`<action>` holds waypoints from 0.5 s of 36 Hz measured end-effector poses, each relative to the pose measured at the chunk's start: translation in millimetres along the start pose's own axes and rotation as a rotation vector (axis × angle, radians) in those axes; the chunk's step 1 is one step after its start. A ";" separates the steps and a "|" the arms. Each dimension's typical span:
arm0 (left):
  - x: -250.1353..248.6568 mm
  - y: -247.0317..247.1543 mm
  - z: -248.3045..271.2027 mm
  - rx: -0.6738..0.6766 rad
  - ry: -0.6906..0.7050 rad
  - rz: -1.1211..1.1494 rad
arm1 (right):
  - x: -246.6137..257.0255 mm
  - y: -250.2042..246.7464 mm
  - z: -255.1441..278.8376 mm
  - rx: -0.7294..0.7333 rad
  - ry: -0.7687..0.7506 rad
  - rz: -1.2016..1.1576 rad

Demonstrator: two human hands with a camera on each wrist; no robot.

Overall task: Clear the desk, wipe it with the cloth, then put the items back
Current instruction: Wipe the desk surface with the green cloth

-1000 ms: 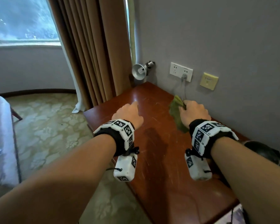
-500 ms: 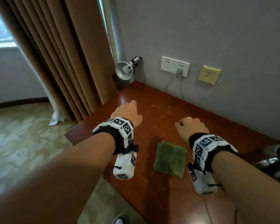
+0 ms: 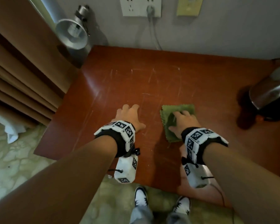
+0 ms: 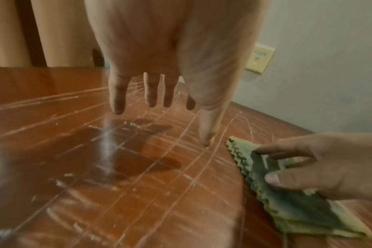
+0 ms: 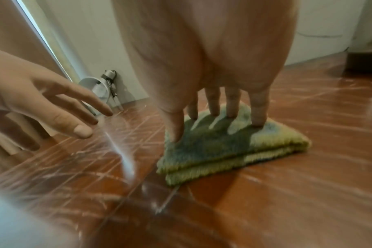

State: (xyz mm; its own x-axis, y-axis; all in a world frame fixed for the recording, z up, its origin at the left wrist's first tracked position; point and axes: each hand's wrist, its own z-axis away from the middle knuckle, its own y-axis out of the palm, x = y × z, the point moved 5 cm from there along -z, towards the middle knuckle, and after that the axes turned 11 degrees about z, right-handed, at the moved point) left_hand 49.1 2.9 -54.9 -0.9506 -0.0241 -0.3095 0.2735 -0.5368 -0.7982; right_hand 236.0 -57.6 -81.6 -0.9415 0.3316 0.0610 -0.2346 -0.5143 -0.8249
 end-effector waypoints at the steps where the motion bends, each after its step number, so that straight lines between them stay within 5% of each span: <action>1: 4.8 5.6 -4.4 0.010 -0.009 -0.009 | 2.6 4.4 -1.0 -0.016 0.008 0.007; 5: 17.2 25.1 -20.9 0.077 -0.020 -0.092 | 7.5 15.1 -6.6 -0.099 0.044 0.030; 18: 17.6 36.9 -27.4 0.108 0.024 -0.168 | 9.1 25.7 -20.6 -0.012 0.032 0.116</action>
State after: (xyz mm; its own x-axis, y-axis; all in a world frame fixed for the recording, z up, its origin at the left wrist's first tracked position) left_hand 46.5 5.7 -103.9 -0.9774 0.0930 -0.1896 0.0924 -0.6189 -0.7800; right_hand 226.4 -51.5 -113.8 -0.9537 0.2960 -0.0529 -0.1217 -0.5409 -0.8323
